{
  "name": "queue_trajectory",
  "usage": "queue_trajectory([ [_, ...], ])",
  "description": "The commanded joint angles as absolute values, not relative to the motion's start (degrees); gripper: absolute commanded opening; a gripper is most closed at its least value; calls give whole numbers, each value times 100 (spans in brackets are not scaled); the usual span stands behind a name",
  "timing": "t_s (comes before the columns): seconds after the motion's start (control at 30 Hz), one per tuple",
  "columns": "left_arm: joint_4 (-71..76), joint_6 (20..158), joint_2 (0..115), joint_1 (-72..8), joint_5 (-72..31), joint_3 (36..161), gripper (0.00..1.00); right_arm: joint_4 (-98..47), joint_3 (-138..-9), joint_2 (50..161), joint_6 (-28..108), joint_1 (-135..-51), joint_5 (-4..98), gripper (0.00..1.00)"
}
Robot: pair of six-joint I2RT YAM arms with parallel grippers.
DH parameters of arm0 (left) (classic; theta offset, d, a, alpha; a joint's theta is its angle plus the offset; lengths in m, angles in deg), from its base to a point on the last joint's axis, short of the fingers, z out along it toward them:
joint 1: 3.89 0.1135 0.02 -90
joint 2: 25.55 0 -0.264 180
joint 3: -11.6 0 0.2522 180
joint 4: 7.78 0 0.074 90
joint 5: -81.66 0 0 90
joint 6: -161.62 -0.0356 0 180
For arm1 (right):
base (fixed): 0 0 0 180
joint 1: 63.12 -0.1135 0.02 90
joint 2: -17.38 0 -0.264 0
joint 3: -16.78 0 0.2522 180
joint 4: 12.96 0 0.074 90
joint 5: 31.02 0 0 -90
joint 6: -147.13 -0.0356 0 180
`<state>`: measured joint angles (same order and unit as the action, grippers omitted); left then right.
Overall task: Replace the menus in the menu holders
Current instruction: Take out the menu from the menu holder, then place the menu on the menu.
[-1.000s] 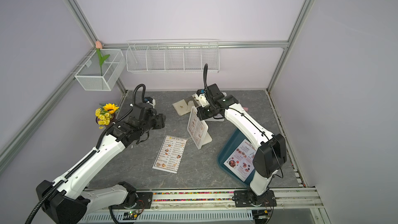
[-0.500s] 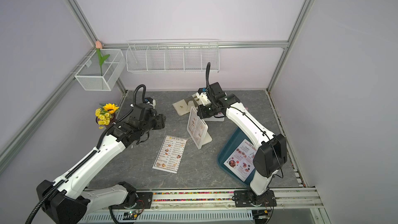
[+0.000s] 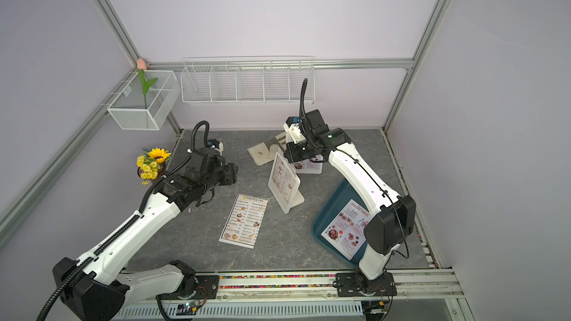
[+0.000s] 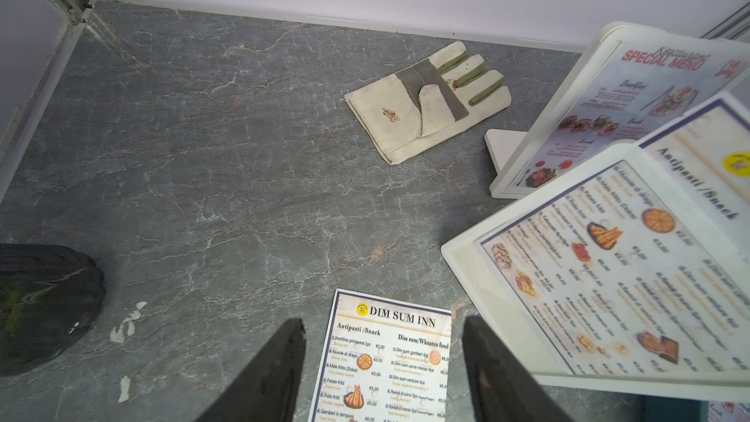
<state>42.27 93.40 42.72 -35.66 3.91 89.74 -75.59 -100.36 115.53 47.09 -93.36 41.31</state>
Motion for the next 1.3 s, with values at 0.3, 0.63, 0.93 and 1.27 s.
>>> queue_trajectory([
  [0.3, 4184, 9152, 4535, -3002, 584, 9679, 65, -7442, -10756, 10633, 4672, -9398, 3426, 6],
  [0.63, 4190, 9140, 5104, -2513, 881, 10170, 65, -6651, -10712, 10293, 4354, -10410, 2661, 7],
  [0.93, 4428, 9107, 5257, -1895, 1060, 10391, 65, -5591, -9749, 10590, 3816, -11213, 1921, 7],
  [1.27, 4561, 9004, 5241, -1777, 1269, 10374, 65, -6292, -9600, 12154, 5025, -10749, 1934, 7],
])
